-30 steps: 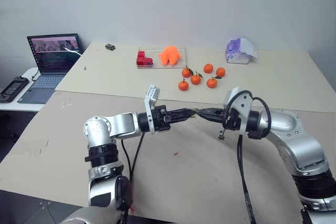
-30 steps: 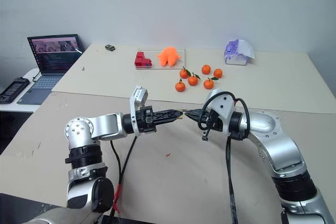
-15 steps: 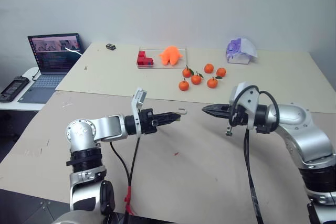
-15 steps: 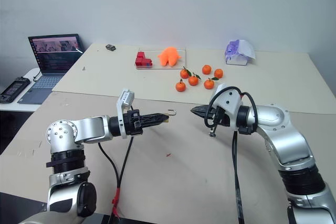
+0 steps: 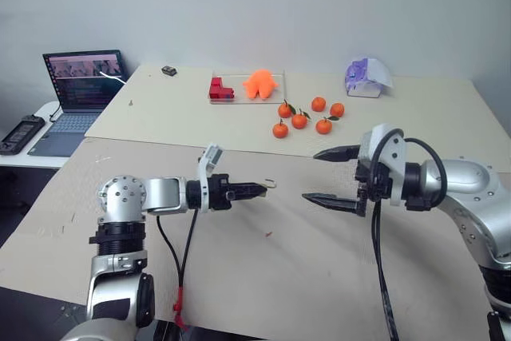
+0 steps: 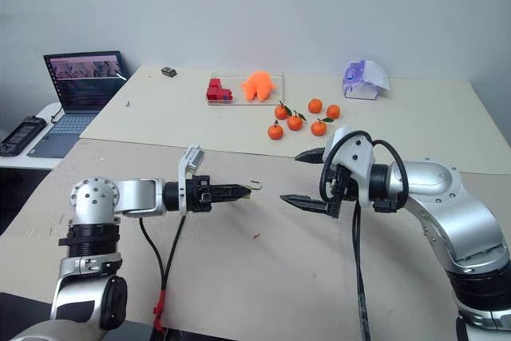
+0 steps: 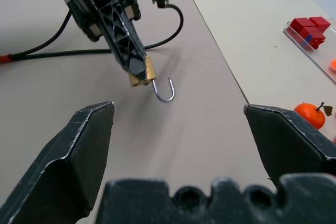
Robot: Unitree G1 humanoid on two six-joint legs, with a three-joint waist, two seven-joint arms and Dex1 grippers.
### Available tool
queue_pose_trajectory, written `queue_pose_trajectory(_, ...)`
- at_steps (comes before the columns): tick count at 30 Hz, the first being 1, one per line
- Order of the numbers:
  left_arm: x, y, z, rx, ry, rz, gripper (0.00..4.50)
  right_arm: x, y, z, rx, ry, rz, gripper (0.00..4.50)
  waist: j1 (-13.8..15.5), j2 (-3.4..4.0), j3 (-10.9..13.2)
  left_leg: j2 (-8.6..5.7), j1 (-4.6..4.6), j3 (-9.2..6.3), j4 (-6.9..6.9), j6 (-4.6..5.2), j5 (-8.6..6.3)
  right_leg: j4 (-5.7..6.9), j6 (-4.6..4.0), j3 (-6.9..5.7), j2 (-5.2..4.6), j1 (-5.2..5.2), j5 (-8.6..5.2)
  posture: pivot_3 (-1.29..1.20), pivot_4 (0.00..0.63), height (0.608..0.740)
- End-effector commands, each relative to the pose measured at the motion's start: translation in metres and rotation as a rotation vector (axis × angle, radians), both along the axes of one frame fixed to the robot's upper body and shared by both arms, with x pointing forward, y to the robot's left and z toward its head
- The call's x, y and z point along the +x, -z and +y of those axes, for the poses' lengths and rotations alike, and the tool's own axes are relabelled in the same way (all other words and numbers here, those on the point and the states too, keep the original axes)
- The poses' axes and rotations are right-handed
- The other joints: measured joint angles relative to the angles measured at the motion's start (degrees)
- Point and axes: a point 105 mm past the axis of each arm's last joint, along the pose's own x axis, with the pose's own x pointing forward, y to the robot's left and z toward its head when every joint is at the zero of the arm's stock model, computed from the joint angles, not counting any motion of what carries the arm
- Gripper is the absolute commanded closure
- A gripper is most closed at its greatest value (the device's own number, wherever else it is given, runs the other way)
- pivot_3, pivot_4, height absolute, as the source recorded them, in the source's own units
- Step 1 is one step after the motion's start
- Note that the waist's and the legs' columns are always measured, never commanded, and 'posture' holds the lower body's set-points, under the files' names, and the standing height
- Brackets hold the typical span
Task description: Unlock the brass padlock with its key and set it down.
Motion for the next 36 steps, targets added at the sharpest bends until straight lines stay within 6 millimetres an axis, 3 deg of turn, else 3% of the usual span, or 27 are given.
queue_pose_trajectory(1,0.001,0.011,-0.008,0.015,-0.008,0.023,4.43,-0.012,-0.013,-0.001,-0.005,-0.028,-0.022,0.05,-0.01,0.01,0.0,-0.01,0.0,0.0,0.0,0.0,0.0,0.0,0.0,0.0,-0.01,0.0,0.0,0.0,0.15,0.723)
queue_pose_trajectory(10,0.006,0.034,-0.049,0.004,0.006,0.09,4.43,-0.012,-0.016,-0.004,-0.019,0.006,-0.059,0.05,-0.1,0.03,-0.02,-0.05,0.04,-0.07,0.01,0.07,-0.03,0.01,0.01,0.0,0.01,0.05,-0.01,0.0,0.15,0.723)
queue_pose_trajectory(18,0.004,0.056,-0.067,0.052,0.033,0.104,4.43,-0.011,-0.018,-0.007,-0.024,0.037,-0.08,0.05,-0.29,0.04,-0.02,-0.07,-0.07,-0.12,-0.01,0.07,-0.03,0.0,0.01,0.03,0.02,0.04,-0.01,0.0,0.15,0.723)
queue_pose_trajectory(20,0.004,0.057,-0.066,0.086,0.045,0.077,3.42,-0.01,-0.015,-0.009,-0.021,0.051,-0.076,0.0,-0.24,0.03,-0.02,-0.08,-0.07,-0.14,0.0,0.07,-0.03,0.0,0.03,0.03,0.02,0.04,-0.02,0.0,0.15,0.723)
queue_pose_trajectory(23,0.003,0.057,-0.061,0.114,0.057,0.056,2.48,-0.01,-0.013,-0.01,-0.017,0.058,-0.075,0.0,-0.29,0.04,-0.02,-0.08,-0.07,-0.16,0.0,0.08,-0.03,-0.01,0.03,0.02,0.02,0.03,-0.02,0.0,0.15,0.723)
queue_pose_trajectory(26,-0.001,0.068,-0.035,0.221,0.058,0.073,1.62,-0.006,-0.014,-0.009,0.006,0.067,-0.094,0.0,-0.6,0.03,-0.02,-0.07,-0.09,-0.16,-0.02,0.08,-0.03,0.02,0.04,0.03,0.04,0.02,-0.02,0.0,0.15,0.723)
queue_pose_trajectory(31,0.004,0.059,0.023,0.288,-0.019,0.075,0.05,0.001,-0.004,-0.01,0.003,0.069,-0.087,0.0,-1.9,0.04,-0.04,-0.06,-0.04,-0.32,-0.07,0.11,-0.05,0.1,0.31,0.07,0.14,0.09,-0.18,0.0,0.15,0.723)
queue_pose_trajectory(34,0.006,0.054,0.055,0.342,-0.073,0.061,0.05,0.004,-0.001,-0.008,0.007,0.056,-0.082,0.0,-2.81,0.03,-0.04,-0.02,0.03,-0.46,-0.09,0.17,-0.09,0.15,0.33,0.18,0.29,0.08,-0.19,0.0,0.15,0.723)
queue_pose_trajectory(36,0.007,0.053,0.066,0.375,-0.09,0.038,0.05,0.005,0.001,-0.007,0.008,0.05,-0.083,0.0,-3.11,0.04,-0.05,-0.01,0.04,-0.65,-0.11,0.2,-0.11,0.18,0.33,0.19,0.38,0.06,-0.19,0.0,0.15,0.723)
